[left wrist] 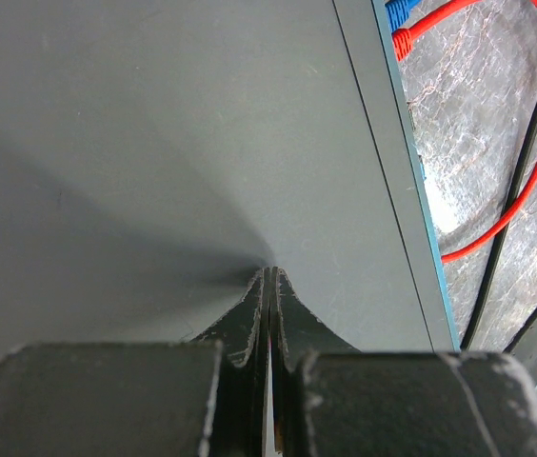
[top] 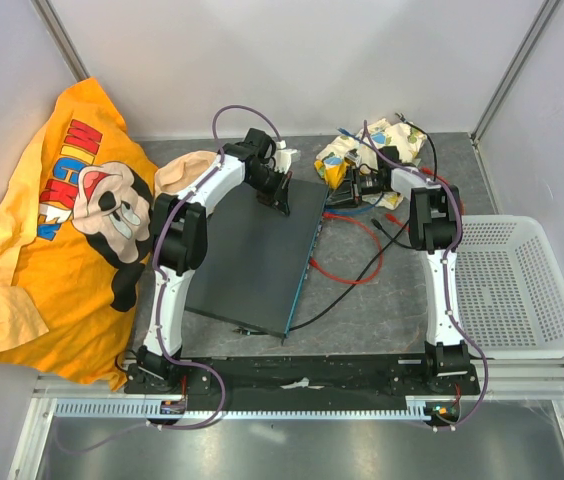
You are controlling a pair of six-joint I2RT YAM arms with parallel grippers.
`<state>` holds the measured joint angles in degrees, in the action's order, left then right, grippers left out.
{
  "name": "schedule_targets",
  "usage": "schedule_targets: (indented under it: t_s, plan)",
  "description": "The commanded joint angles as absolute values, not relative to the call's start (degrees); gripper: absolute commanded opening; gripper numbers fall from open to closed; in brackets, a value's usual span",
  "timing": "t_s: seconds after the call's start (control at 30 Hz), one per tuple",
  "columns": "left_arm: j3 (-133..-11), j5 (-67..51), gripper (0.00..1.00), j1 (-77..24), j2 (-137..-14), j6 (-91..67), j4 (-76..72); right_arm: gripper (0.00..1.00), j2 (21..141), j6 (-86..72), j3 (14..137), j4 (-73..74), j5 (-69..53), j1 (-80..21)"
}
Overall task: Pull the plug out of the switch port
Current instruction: Pull the connector from the switch port.
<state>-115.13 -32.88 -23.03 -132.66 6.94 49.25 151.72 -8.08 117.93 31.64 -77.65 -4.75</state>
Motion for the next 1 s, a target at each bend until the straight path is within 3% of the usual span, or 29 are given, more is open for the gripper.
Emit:
schedule_targets:
  t_s: [0.0,0.97]
  plan:
    - [-115.8,-30.1,0.02,-23.4,-134.6,9.2,52.6,0.46,151.3,-10.6,117.1,27.4,-80.1,-4.7]
    - [-113.3,-29.7,0.01,-23.4,-132.3,9.7,53.0,0.37,144.8,-10.2,108.5,28.1,-77.6,-6.1]
